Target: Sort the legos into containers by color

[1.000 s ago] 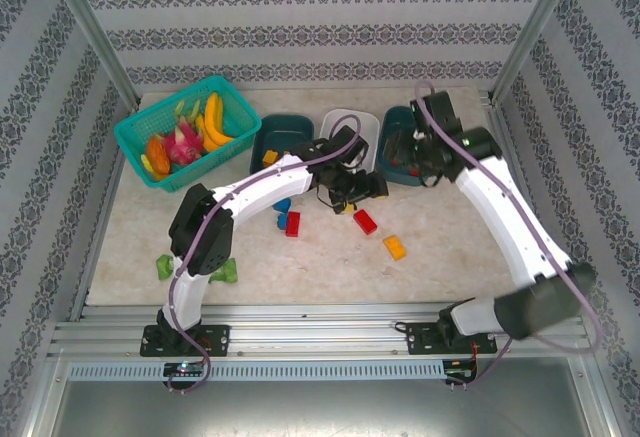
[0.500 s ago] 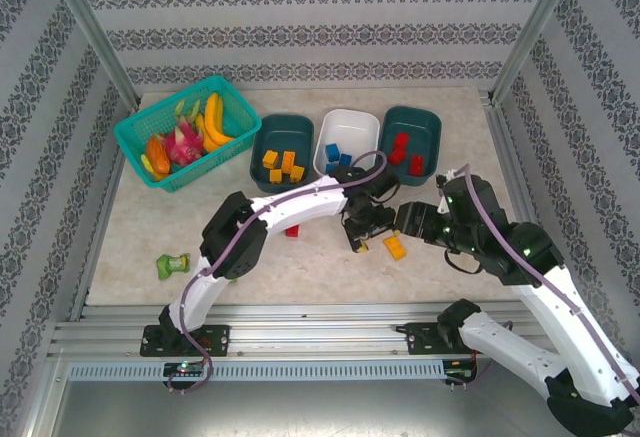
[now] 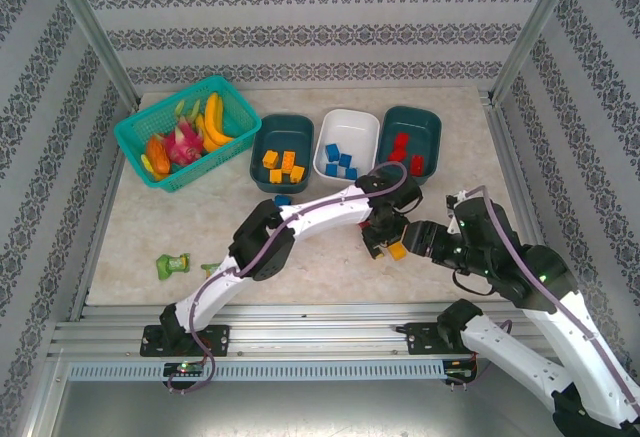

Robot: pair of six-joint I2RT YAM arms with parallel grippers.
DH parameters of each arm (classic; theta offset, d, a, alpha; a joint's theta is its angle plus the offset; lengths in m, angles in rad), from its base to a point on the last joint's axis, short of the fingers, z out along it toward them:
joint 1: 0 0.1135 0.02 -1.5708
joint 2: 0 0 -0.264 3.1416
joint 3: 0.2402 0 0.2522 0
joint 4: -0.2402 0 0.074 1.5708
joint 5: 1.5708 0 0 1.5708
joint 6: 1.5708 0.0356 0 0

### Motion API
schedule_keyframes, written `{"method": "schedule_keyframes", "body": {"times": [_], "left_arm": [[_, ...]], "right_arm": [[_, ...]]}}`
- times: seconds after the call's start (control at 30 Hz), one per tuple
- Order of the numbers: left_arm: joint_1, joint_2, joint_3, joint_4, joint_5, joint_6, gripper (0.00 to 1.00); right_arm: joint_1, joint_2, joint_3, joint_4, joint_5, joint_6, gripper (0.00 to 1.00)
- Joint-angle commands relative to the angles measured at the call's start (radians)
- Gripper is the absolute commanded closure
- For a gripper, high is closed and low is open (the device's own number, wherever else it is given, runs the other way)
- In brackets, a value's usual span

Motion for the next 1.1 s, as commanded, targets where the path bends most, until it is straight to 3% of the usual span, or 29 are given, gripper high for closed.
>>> {"method": "schedule_keyframes", "body": {"times": [0.0, 0.23, 0.57, 0.77, 1.07], "left_arm": [[-0.017, 0.051, 0.071, -0.066, -0.038, -0.042, 0.30], [-0.028, 0.088, 0.113, -0.133, -0.085, -0.063, 0.48], [-0.030, 0.136, 0.141, -0.207, -0.063, -0.054, 0.55], [-0.026, 0.137, 0.133, -0.236, -0.062, -0.007, 0.70], [0.004, 0.009, 0.132, -0.250, -0.180, 0.114, 0.77]], "right_arm": [[0.013, -0.017, -0.008, -0.027, -0.008, 0.017, 0.35], [0.013, -0.028, -0.014, -0.026, -0.018, 0.018, 0.35], [0.013, -0.019, -0.011, -0.011, -0.015, 0.014, 0.35], [0.013, -0.025, -0.016, -0.005, -0.012, 0.016, 0.35], [0.013, -0.043, 0.057, 0.027, 0.038, -0.036, 0.35]]}}
